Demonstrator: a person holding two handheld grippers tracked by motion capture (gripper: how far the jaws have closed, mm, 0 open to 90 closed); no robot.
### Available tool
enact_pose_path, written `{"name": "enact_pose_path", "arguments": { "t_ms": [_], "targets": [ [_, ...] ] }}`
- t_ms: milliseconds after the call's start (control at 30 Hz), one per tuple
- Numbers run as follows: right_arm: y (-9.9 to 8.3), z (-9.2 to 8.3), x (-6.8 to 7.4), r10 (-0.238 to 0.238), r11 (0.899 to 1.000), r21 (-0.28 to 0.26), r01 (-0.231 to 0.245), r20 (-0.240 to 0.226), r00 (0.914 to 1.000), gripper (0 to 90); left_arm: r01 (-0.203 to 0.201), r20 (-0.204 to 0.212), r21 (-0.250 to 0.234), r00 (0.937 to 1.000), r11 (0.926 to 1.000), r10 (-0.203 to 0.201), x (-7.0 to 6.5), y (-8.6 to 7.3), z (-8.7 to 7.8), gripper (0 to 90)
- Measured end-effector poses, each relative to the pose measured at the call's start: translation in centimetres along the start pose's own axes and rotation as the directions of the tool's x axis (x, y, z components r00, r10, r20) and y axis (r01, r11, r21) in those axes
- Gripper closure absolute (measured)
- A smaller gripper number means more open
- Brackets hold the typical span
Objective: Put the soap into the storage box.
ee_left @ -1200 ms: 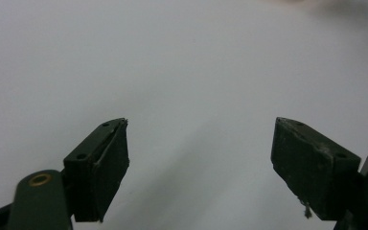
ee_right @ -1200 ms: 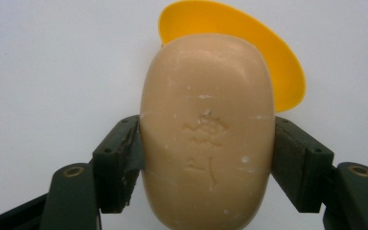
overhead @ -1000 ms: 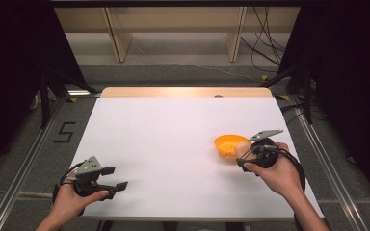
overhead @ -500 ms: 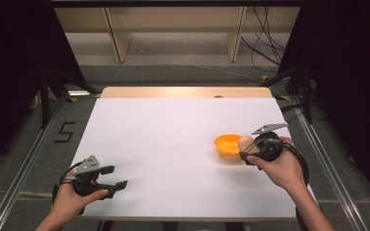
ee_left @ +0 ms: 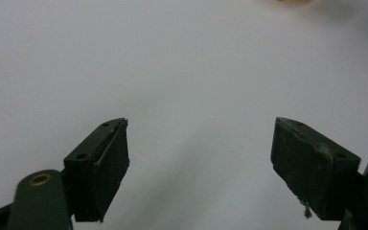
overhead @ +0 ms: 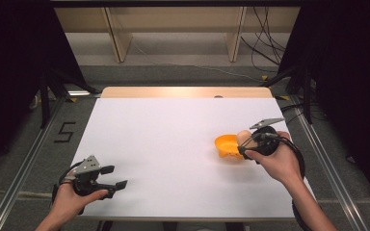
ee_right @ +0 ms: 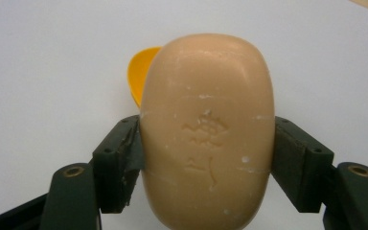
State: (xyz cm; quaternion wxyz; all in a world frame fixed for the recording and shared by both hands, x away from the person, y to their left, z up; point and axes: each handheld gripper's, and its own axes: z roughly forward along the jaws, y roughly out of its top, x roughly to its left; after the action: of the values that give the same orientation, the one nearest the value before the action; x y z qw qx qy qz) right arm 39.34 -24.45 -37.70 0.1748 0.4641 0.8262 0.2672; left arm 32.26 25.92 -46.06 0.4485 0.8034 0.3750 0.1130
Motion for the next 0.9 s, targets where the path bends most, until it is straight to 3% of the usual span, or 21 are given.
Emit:
{"name": "enact_pose_path", "arguments": {
  "t_ms": [233, 267, 433, 500, 533, 600, 633, 900],
  "targets": [
    [0.8, 0.7, 0.1, 0.02, 1.0, -0.002, -0.02, -0.001, 0.9998, 33.4, 0.001, 0.001, 0.001, 1.0, 1.0, -0.001, 0.1, 0.0, -0.1, 20.4],
    [1.0, 0.8, -0.1, -0.004, 1.0, -0.004, 0.004, -0.001, 1.0, 33.4, 0.004, 0.002, -0.003, 1.0, 1.0, -0.004, 0.0, 0.0, -0.1, 20.4],
    [1.6, 1.3, -0.2, -0.002, 1.0, -0.01, 0.002, 0.002, 1.0, 33.4, 0.001, 0.002, -0.001, 1.0, 1.0, -0.001, 0.1, 0.0, -0.1, 20.4],
    [1.8, 1.6, -0.1, 0.009, 1.0, -0.006, -0.009, -0.007, 0.9999, 33.4, 0.02, -0.003, -0.008, 0.9998, 0.9998, -0.02, 0.0, 0.0, 0.0, 20.4],
    [1.8, 1.7, -0.2, -0.005, 1.0, -0.01, 0.005, -0.002, 1.0, 33.4, 0.002, -0.002, -0.009, 1.0, 1.0, -0.002, 0.1, 0.0, -0.1, 20.4],
    [2.0, 1.9, 0.0, 0.023, 1.0, 0.001, -0.023, -0.008, 0.9997, 33.4, 0.002, -0.003, -0.009, 1.0, 1.0, -0.002, 0.1, 0.0, -0.1, 20.5],
    [2.1, 2.1, -0.1, 0.005, 1.0, 0.002, -0.005, -0.008, 1.0, 33.4, 0.001, -0.003, -0.009, 1.0, 1.0, -0.001, 0.1, 0.0, -0.1, 20.4],
    [2.8, 2.8, 0.0, 0.005, 1.0, 0.01, -0.005, -0.02, 0.9998, 33.4, -0.002, 0.0, -0.004, 1.0, 1.0, 0.002, 0.1, 0.1, -0.2, 20.5]
  ]
}}
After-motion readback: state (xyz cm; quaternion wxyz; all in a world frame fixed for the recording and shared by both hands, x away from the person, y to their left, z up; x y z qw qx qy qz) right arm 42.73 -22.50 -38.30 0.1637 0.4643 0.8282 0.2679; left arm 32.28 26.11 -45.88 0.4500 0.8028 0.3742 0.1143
